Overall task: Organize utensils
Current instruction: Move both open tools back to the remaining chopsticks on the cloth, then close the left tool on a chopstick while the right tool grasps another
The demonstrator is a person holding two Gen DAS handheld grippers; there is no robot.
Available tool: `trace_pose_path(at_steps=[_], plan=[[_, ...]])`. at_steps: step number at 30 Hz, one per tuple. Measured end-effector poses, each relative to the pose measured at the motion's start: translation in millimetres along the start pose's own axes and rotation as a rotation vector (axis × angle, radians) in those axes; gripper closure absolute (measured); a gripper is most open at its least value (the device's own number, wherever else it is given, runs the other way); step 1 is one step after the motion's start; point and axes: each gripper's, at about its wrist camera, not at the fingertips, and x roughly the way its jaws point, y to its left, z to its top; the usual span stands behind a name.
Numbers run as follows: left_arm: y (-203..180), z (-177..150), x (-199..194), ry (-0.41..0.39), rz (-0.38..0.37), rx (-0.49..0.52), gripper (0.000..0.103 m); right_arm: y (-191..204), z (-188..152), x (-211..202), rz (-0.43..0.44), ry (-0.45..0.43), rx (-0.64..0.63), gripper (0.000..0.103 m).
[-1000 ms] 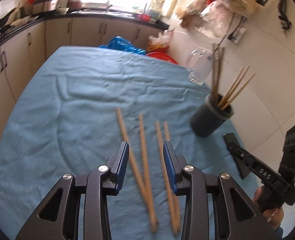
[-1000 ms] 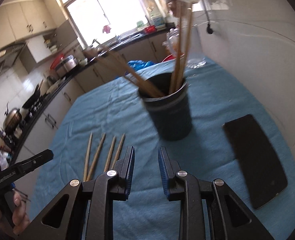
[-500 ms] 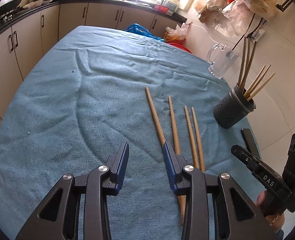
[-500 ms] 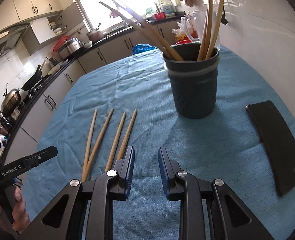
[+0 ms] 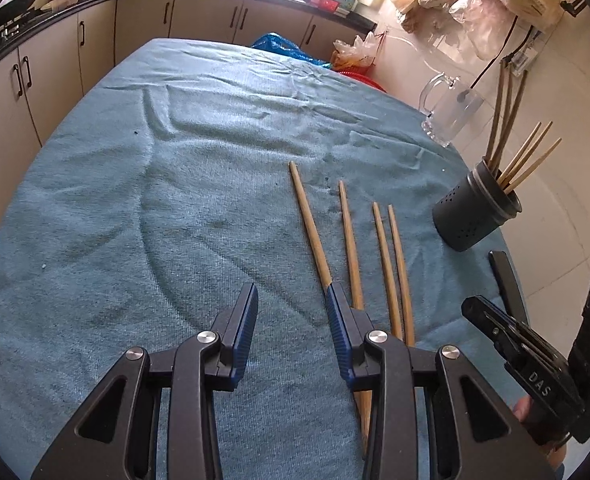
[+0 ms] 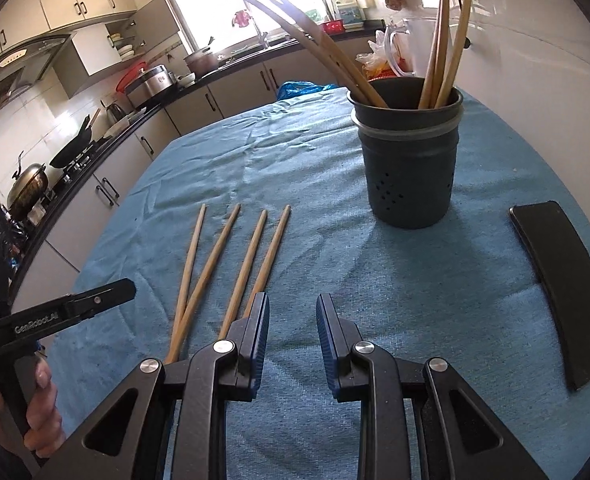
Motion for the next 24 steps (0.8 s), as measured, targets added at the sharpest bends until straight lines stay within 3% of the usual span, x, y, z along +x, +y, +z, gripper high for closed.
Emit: trace_pose_path(at_steps=[19,24], plan=[[-7,38,51,0.117,-0.032,-0.040,0.069,10,4,-5,0.017,-0.008,-0.026,0.077],[-13,48,64,0.133,-0.009,-0.047,0.071,10,7,-4,0.020,0.001,-0.027,0.077]])
